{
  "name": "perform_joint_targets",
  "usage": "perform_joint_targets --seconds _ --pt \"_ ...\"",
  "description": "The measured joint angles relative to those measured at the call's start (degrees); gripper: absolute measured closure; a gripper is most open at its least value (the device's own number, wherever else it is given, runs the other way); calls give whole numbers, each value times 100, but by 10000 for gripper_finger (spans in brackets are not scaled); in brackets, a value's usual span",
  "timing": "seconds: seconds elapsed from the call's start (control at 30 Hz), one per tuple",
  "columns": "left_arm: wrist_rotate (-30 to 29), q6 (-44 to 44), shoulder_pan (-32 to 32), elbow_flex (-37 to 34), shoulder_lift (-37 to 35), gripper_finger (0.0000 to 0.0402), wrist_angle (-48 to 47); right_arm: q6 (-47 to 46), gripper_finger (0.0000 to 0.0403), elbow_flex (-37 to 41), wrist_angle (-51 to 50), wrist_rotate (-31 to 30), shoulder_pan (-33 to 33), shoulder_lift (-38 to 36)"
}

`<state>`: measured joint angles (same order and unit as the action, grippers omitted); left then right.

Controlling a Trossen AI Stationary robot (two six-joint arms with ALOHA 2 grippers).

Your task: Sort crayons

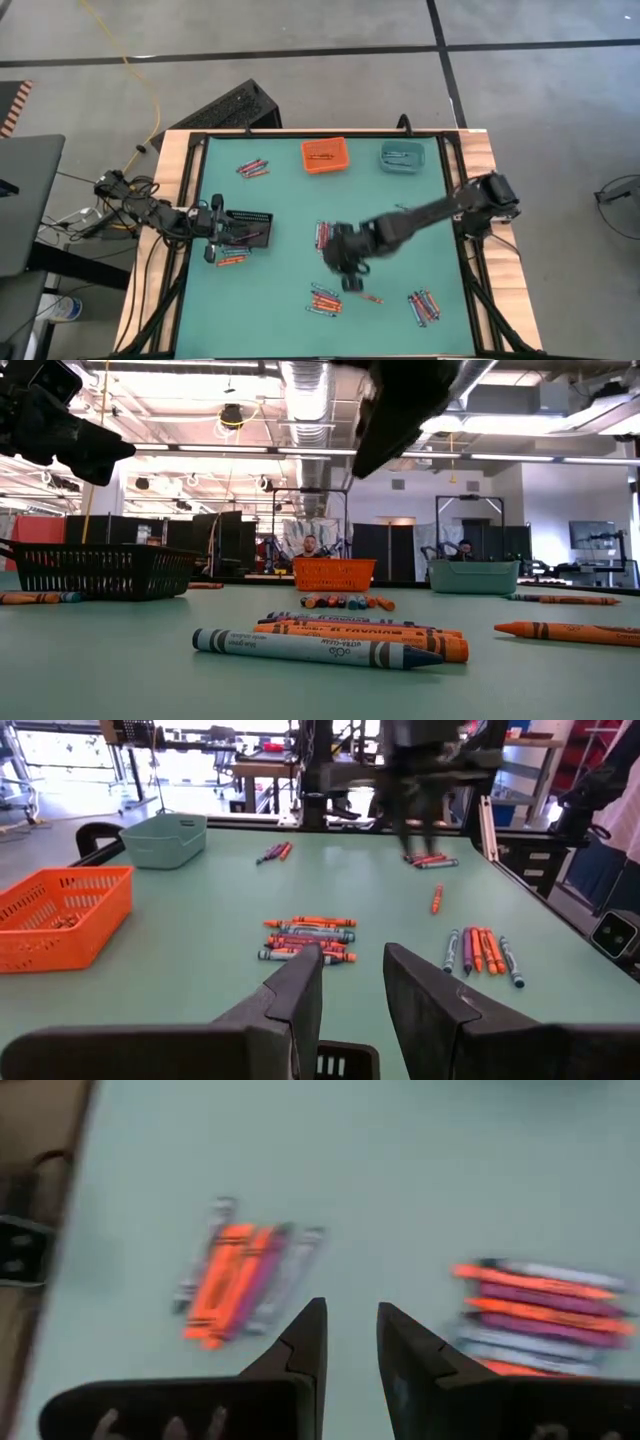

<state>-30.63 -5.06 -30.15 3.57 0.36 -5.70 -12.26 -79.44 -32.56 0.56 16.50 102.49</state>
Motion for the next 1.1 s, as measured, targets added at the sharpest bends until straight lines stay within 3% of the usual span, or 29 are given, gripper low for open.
perform_joint_targets --seconds 0.17,0.37,0.6,0.83,1.1 --pt "11 -6 0 0 0 304 -1 -755 319 -10 69 -193 585 135" --pt "6 0 2 0 0 304 -1 -644 319 -7 277 -199 881 188" --pt "5 -3 0 0 0 304 -1 -102 319 224 1652 -246 878 248" --pt "4 -9 0 0 2 304 0 -761 317 222 1858 -701 702 687" --pt "-2 -15 0 0 9 304 -2 -995 261 227 1972 -798 622 1257"
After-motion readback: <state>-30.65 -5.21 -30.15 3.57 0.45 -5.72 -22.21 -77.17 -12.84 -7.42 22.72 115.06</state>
